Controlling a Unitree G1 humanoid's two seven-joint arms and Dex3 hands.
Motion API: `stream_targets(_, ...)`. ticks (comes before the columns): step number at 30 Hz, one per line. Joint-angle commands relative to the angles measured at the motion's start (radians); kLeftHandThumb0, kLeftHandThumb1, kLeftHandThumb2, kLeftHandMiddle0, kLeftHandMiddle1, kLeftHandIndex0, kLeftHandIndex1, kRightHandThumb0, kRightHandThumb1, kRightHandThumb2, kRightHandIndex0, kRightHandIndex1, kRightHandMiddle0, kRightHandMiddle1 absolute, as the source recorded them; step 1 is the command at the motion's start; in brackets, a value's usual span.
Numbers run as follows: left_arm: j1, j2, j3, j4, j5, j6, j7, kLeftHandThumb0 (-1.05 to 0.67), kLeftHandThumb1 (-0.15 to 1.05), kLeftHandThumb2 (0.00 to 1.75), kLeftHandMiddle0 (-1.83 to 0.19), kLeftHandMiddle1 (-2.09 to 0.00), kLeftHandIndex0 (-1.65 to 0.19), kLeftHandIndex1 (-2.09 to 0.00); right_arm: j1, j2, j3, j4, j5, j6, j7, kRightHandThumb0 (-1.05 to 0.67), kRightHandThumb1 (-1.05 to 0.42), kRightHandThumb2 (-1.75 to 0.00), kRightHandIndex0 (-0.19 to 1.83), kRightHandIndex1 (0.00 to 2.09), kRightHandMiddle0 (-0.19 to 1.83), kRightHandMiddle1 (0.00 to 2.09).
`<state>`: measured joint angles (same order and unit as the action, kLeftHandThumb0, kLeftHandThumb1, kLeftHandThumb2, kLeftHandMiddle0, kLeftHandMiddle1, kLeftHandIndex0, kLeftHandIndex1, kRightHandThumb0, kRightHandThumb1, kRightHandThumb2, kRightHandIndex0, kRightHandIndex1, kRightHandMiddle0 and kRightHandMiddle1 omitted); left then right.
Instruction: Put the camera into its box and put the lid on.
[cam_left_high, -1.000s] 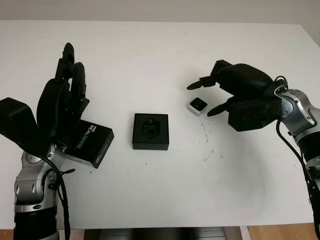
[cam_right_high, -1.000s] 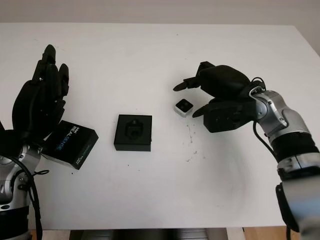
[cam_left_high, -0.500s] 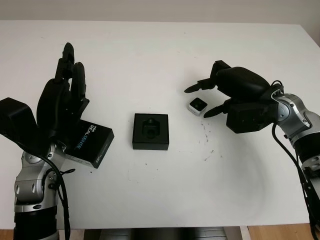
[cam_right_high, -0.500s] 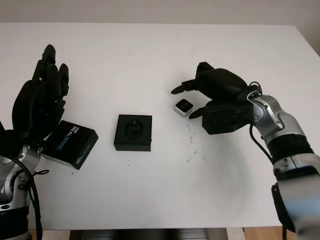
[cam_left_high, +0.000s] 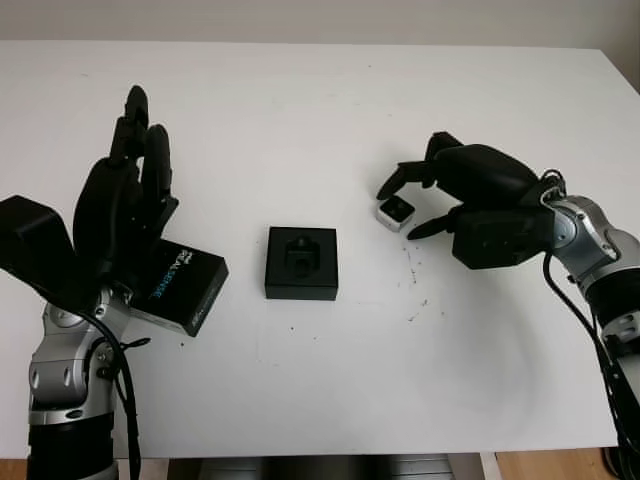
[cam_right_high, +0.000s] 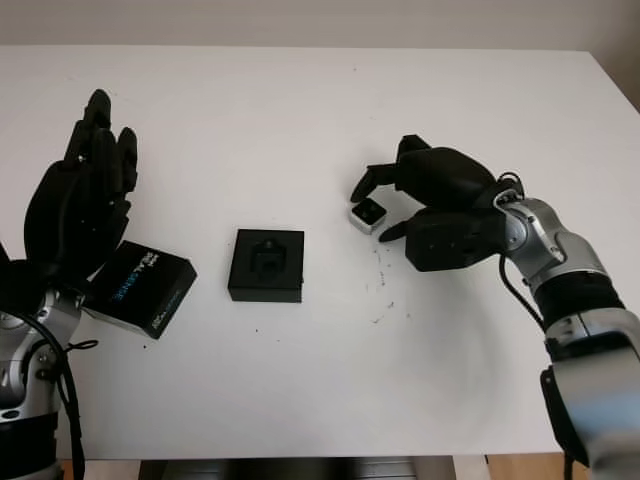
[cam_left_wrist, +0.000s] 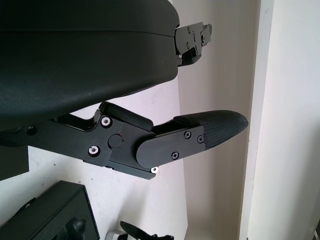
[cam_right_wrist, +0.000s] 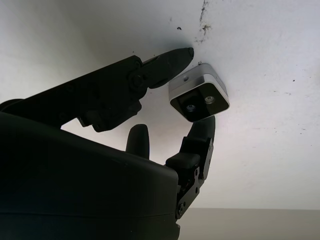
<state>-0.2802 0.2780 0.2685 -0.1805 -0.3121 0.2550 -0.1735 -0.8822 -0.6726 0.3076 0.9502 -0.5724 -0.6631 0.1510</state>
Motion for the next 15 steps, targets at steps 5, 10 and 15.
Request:
stream_targets(5,0.003,0.003,0.003,-0.011,-0.001,-0.007,-0.004,-0.70,1.05,0.67,0.19,0.00,0.19,0.00,-0.023,0.004,0.010,0.037,-0.006,-0.019,-0.014,-0.39,-0.82,-0.06,-0.19,2.02,0.38,0.82)
stream_targets(10,0.002,0.002,0.003,-0.007,-0.001,-0.007,-0.006,-0.70,1.05,0.66,0.19,0.00,0.19,0.00,-0.029,0.008,0.016,0.058,-0.013,-0.024,-0.025,-0.39,-0.83,-0.06,-0.19,2.04,0.39,0.84)
stream_targets(15,-0.001,0.002,0.000,-0.008,0.004,-0.003,0.000,-0.70,1.05,0.66,0.19,0.00,0.19,0.00,-0.031,0.009,0.025,0.066,-0.022,-0.026,-0.047,-0.39,-0.85,-0.06,-0.19,2.08,0.41,0.87)
